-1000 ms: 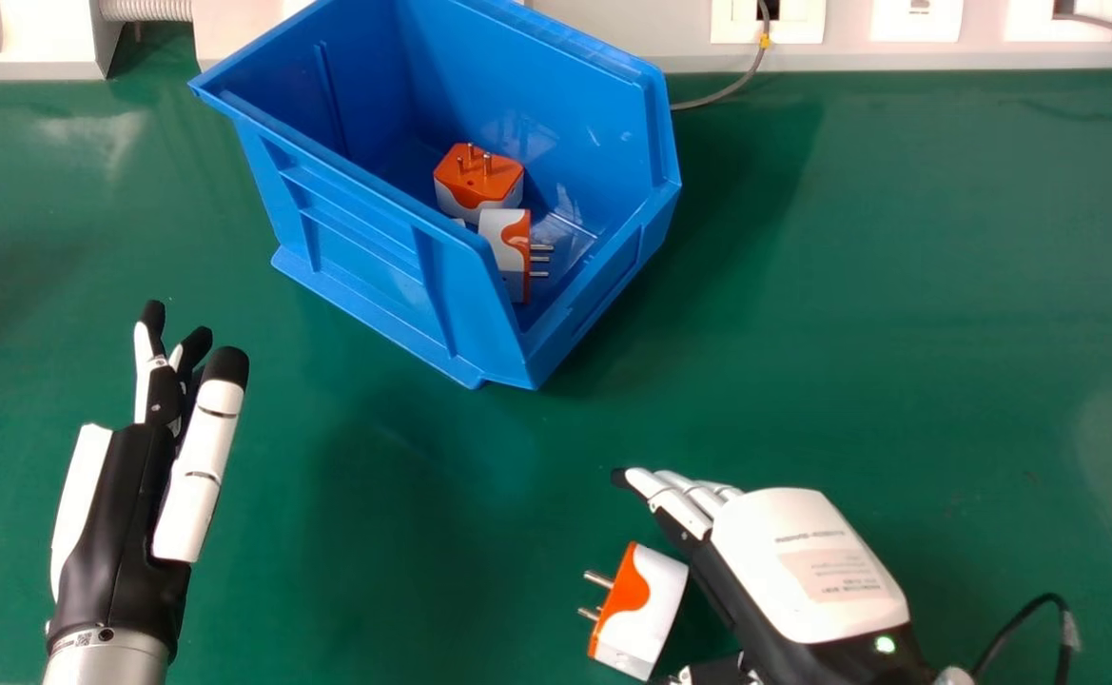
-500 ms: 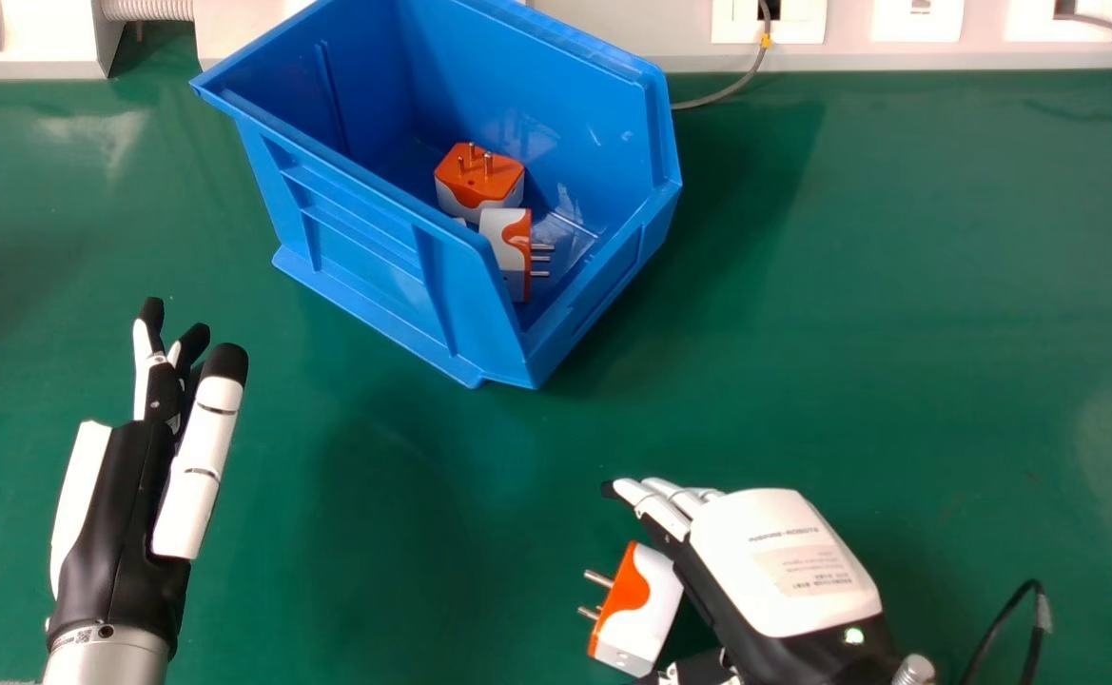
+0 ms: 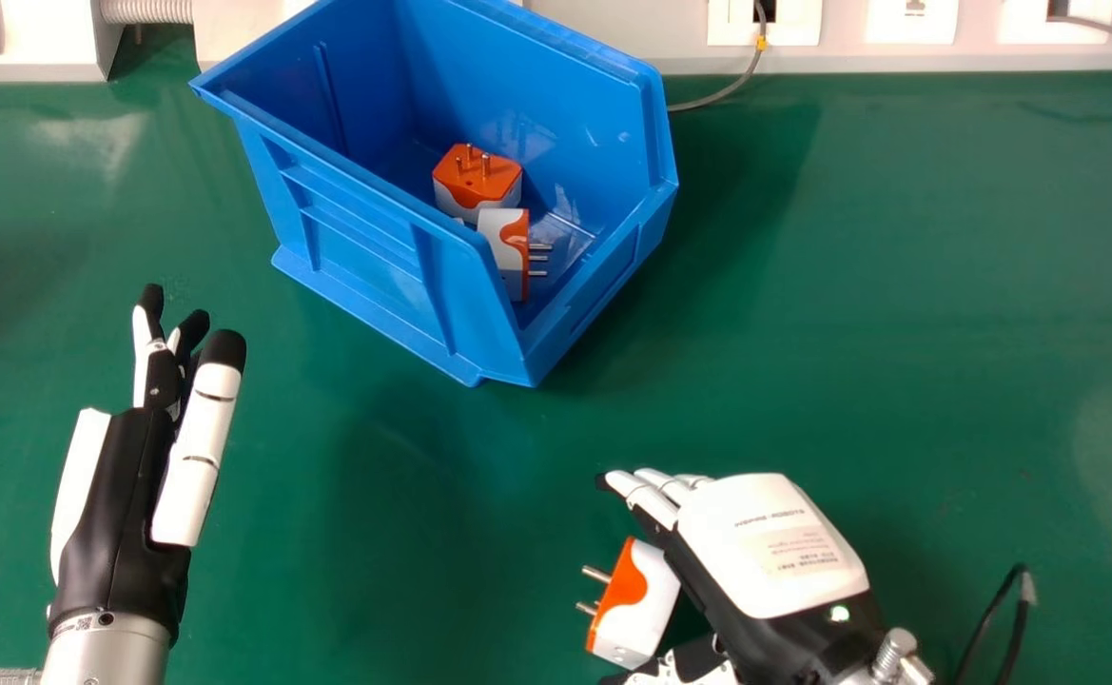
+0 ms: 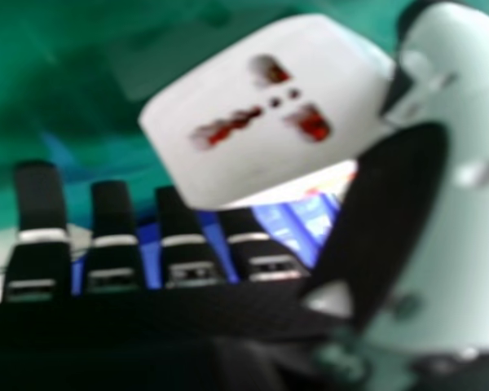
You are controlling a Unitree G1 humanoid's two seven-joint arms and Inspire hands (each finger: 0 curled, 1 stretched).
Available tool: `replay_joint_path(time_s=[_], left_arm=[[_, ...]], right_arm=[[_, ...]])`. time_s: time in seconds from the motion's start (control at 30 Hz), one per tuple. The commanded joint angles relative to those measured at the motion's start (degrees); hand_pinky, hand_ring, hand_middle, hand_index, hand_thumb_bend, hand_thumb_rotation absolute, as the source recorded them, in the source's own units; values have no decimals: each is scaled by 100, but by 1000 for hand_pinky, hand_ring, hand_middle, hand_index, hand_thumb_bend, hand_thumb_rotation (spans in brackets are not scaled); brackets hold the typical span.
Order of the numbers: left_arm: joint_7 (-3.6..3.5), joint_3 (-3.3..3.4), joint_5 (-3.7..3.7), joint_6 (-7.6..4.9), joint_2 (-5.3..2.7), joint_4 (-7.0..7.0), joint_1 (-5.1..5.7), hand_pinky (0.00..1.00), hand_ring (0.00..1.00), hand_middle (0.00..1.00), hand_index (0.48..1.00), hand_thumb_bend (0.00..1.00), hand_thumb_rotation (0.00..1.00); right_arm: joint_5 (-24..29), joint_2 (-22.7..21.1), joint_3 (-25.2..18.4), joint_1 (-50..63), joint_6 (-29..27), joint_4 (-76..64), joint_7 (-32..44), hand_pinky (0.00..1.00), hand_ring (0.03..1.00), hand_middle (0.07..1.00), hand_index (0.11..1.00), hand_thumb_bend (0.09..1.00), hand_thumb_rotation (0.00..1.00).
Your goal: Pick all objects and put in blue box
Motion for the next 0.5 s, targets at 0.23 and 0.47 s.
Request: replay_joint_path(time_s=[0.23,0.47], left_arm=[[-46,74,-58,19,102,-60,-97,925,966,985,998,588,1000],[-64,85,-97,78,124,-67,-142,925,966,984,997,581,1000]], right_arm=[[-287,79,68,-27,729,-270,1022,739,833,882,894,522,344],[-348,128,154,-125,997,-364,1448,732,827,877,883,503,382]])
